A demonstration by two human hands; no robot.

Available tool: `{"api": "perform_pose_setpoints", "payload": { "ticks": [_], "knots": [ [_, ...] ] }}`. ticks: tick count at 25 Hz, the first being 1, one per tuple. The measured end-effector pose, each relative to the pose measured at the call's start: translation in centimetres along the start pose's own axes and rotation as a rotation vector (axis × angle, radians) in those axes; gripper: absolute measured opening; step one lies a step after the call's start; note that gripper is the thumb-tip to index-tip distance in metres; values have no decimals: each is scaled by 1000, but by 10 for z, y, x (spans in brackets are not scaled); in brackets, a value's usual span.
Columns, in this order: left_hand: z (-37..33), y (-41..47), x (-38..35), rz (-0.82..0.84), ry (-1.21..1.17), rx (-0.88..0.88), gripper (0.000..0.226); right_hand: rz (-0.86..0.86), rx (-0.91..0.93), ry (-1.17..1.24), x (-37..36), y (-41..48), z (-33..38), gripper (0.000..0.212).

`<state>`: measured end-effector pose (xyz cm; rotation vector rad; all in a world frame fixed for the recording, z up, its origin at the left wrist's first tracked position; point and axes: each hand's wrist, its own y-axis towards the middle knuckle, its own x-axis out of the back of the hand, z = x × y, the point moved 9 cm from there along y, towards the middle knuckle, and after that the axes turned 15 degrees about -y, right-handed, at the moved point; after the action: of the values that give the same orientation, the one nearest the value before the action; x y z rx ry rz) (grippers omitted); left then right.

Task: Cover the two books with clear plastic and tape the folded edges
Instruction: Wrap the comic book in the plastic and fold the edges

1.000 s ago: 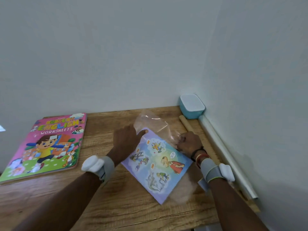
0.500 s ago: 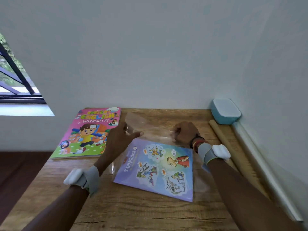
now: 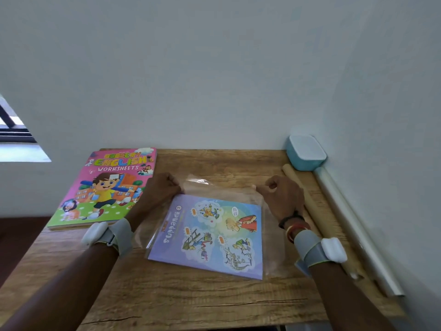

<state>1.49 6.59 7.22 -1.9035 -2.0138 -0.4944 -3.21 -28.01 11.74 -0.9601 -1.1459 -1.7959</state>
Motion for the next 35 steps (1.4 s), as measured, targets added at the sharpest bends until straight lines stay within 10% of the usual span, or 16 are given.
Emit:
{"api": "perform_pose_setpoints", "payload": {
  "ticks": [10,17,30,35],
  "knots": [
    [2,-10,4,47,67,-44,48,254,-187,-286,-41,-22,-21,74],
    [-4,-27,18,-75,154,-124,29,150,-248,243,-54,-2,-13,43],
    [-20,-33,29,-77,109,-171,30,-73,-233,222,-28,2,-13,22],
    [2,-36,23,2,-550,209,29,-128,-180,166,-15,4,-5,17]
  ]
}}
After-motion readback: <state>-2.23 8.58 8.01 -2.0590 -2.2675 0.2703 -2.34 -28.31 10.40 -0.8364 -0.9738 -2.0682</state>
